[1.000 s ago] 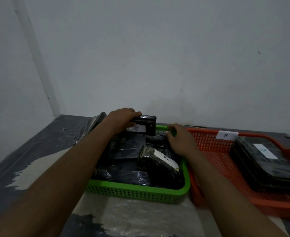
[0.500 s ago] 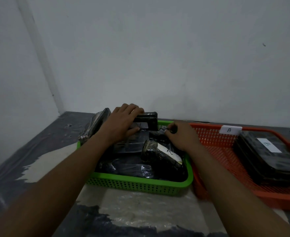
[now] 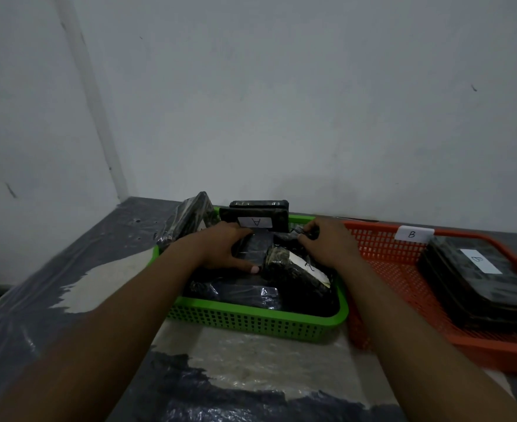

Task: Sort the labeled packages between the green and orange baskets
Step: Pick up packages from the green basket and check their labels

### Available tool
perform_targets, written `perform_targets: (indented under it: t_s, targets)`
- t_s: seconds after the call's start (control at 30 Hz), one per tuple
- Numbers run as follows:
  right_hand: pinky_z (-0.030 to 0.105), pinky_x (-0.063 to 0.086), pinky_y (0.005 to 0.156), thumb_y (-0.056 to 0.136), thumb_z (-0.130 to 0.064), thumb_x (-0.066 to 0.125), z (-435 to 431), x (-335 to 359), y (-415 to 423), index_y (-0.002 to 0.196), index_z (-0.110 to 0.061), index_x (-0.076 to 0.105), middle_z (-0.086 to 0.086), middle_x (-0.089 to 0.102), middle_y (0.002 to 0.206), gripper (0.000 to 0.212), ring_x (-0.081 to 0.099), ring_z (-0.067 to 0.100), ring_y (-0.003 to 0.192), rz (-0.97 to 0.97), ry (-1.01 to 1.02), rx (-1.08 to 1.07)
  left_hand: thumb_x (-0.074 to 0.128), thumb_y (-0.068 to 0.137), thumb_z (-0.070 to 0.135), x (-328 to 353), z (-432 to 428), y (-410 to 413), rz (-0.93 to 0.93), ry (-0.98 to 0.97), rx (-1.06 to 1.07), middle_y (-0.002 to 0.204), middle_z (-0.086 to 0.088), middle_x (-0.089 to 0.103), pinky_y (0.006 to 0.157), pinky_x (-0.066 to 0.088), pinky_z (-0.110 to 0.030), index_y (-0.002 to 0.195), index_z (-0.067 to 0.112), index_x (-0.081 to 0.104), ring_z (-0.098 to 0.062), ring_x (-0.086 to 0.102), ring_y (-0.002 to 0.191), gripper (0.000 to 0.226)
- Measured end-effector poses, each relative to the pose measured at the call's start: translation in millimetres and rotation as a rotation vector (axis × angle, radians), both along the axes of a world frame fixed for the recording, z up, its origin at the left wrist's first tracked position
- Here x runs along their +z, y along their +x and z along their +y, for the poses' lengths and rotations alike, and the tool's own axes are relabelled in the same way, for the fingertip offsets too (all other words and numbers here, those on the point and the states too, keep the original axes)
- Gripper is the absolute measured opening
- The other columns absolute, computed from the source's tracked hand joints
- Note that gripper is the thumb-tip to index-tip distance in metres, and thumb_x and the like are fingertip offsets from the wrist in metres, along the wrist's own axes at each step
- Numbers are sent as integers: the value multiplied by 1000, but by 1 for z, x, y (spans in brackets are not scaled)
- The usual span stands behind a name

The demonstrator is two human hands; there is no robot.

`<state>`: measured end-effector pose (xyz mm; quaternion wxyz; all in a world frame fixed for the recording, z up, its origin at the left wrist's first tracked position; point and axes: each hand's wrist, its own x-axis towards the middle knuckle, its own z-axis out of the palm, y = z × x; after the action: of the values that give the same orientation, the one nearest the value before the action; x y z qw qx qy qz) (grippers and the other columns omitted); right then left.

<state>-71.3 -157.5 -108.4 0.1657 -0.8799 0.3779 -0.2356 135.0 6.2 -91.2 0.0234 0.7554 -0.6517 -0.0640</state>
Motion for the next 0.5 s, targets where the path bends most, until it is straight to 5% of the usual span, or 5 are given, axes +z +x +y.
perform_targets:
  t_s: [0.1,0.27,0.4,0.5]
  targets:
    - [34,54,84,88,-42,68,0,0,0,106,-18,71,0,69,113,31,64,18,102,-11,14,6,49,89,70,-3,5,-1,23,-10,10,154,-8,35,114,33,-41,158,25,19,-26,34,137,87]
    - [28,43,75,91,-40,66,0,0,0,109,-18,69,1,68,114,29,58,14,95,-58,28,10,36,91,70,16,16,-6,73,-287,-6,145,-7,48,109,38,-39,152,25,35,-23,45,130,76]
    - [34,47,93,92,-29,66,3,4,-3,109,-17,69,2,66,115,21,57,19,108,-253,-24,92,38,85,76,36,9,-10,126,-294,23,129,-5,67,98,50,-38,139,28,57,-18,64,111,76]
    - [27,43,101,89,-21,68,11,11,-10,119,-24,64,-9,63,121,31,52,8,117,-452,-102,245,41,82,77,45,3,-15,194,-346,68,89,1,76,70,52,-28,121,34,72,-1,65,70,65]
